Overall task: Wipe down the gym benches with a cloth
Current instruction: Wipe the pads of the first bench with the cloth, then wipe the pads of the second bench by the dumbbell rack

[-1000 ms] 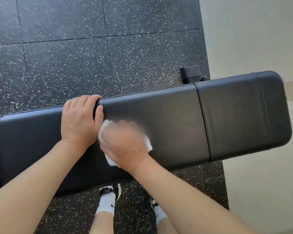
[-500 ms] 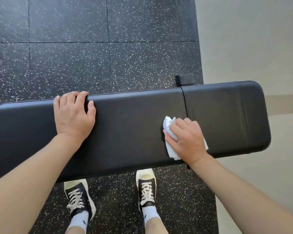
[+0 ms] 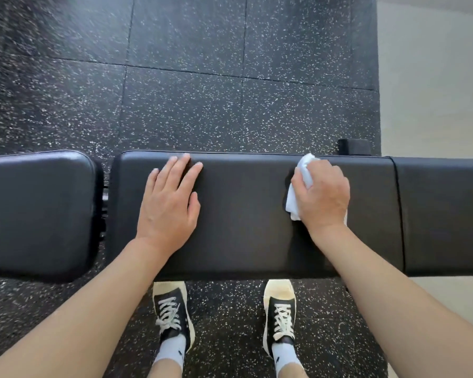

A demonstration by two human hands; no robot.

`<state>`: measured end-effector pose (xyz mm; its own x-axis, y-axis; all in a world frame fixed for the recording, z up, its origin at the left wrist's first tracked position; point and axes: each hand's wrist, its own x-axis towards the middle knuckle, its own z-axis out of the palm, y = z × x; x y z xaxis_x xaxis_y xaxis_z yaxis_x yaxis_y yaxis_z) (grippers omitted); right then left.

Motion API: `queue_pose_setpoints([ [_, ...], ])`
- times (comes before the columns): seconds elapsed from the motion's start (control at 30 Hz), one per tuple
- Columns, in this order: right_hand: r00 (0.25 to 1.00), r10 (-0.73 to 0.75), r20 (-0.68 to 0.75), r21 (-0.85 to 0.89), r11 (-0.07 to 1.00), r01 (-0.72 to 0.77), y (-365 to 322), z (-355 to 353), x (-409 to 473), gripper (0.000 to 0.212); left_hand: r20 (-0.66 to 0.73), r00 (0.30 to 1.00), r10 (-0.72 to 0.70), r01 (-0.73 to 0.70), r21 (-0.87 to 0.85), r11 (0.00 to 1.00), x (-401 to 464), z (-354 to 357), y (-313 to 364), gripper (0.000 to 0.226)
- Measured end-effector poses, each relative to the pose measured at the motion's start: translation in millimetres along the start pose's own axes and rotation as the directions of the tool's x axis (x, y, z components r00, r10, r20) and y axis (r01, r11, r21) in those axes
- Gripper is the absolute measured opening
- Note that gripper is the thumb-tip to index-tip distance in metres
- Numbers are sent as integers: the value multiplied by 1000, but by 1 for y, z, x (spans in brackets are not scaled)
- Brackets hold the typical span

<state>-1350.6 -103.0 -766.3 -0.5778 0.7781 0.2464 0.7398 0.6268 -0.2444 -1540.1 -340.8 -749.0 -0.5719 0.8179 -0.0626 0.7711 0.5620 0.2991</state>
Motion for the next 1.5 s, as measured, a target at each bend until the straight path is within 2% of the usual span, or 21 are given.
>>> queue_pose_setpoints([
  [0.13,983,-167,73,9,986,167,-140,37,20,24,59,997,-49,49,-1,999,-40,-29,-53,59],
  [0.2,957,-256,138,76,966,248,-215,49,10,22,110,990,-90,91,-4,996,-56,-45,-79,59],
  [0.33,838,-491,237,202,869,452,-325,53,-40,21,164,968,-189,187,28,982,-89,-80,-130,46],
  [0.4,768,-519,375,216,855,472,-347,43,-64,25,160,961,-226,220,51,974,-106,-101,-148,34],
  [0.43,741,-503,445,231,864,447,-350,34,-70,29,155,956,-247,241,60,969,-113,-112,-153,30],
  [0.5,735,-433,522,244,901,358,-344,10,-74,33,148,944,-293,287,62,956,-124,-135,-156,31],
  [0.63,749,-326,578,214,945,246,-320,-47,-60,36,106,910,-401,404,-15,914,-137,-182,-142,31],
  [0.87,819,-298,490,351,928,128,-306,-158,-12,41,30,885,-465,464,-145,874,-149,-273,-75,33],
  [1.03,861,-306,406,476,875,86,-298,-247,29,34,-49,868,-495,476,-206,855,-157,-346,-36,34],
  [1.1,873,-313,374,487,867,102,-295,-279,45,30,-85,863,-499,470,-229,852,-158,-375,-22,34],
  [1.23,851,-393,349,478,856,199,-294,-340,70,24,-147,851,-504,466,-230,854,-161,-425,10,36],
  [1.4,848,-488,207,556,772,309,-304,-420,87,39,-273,835,-477,432,-212,877,-176,-488,51,45],
  [1.5,839,-523,153,583,733,351,-310,-462,94,38,-305,820,-484,450,-177,875,-191,-523,71,55],
])
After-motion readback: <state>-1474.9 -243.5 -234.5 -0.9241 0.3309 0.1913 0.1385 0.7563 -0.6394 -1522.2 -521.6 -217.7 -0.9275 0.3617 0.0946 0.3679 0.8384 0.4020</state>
